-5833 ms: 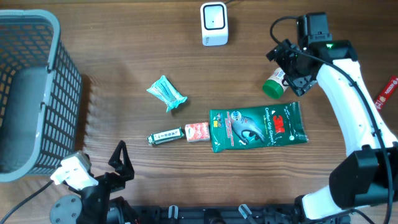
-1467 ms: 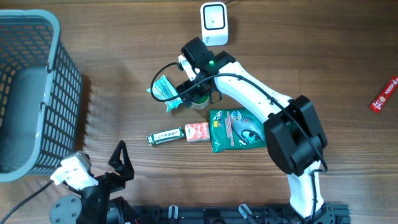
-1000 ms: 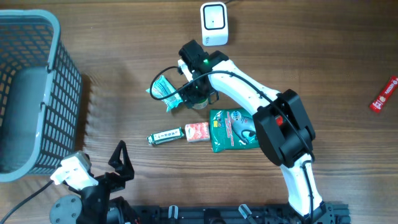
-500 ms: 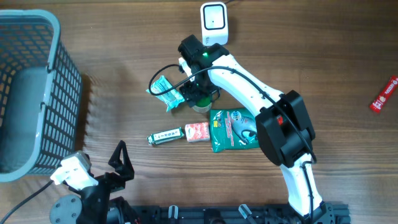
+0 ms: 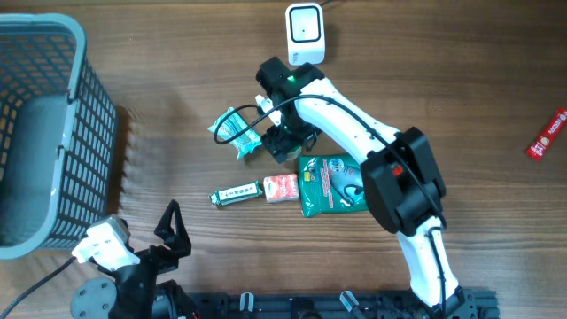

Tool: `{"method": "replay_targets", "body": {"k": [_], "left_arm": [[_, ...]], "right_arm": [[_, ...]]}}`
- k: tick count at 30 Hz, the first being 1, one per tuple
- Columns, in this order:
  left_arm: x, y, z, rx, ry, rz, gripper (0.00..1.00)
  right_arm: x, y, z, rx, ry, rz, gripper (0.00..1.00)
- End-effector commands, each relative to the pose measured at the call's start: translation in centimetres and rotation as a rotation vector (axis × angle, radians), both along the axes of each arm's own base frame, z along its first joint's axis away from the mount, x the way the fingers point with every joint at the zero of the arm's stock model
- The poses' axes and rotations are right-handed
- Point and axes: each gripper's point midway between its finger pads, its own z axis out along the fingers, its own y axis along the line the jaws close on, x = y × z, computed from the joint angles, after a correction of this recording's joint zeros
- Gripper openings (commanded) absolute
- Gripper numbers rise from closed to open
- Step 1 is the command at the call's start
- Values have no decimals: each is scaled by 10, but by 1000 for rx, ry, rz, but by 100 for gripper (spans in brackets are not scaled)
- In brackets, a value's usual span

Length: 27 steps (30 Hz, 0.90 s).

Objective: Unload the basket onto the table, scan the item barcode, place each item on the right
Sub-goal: 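Close the right gripper on the jar and lift it, then carry the jar up to the white scanner and hold it there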

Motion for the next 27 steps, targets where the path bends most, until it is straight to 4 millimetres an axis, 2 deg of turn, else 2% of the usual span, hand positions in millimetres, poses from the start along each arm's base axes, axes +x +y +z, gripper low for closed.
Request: {"method": "replay_targets", "body": {"k": [1, 6, 10, 13, 15, 19, 21, 24, 27], "left_arm": [[0, -1, 0, -8, -1, -4, 100], [0, -1, 0, -8, -1, -4, 100], [0, -1, 0, -8, -1, -4, 100], [0, -1, 0, -8, -1, -4, 100], [0, -1, 0, -8, -1, -4, 100], [0, -1, 0, -8, -1, -4, 100], [0, -1, 0, -8, -1, -4, 100], [0, -1, 0, -8, -1, -4, 100], [0, -1, 0, -8, -1, -4, 100]], "right_arm": [[-3, 5, -19, -2, 39, 15, 80], [-1, 6, -17, -2, 30, -4, 68], [3, 8, -14, 5, 18, -17, 65], [8, 7, -13, -6, -5, -58, 58], [14, 11, -6, 6, -24, -60, 58], [39, 30, 47, 80, -118, -62, 55], [45, 34, 70, 106, -150, -64, 55], [48, 35, 112, 140, -186, -111, 55], [41, 25, 132, 133, -167, -248, 56]]}}
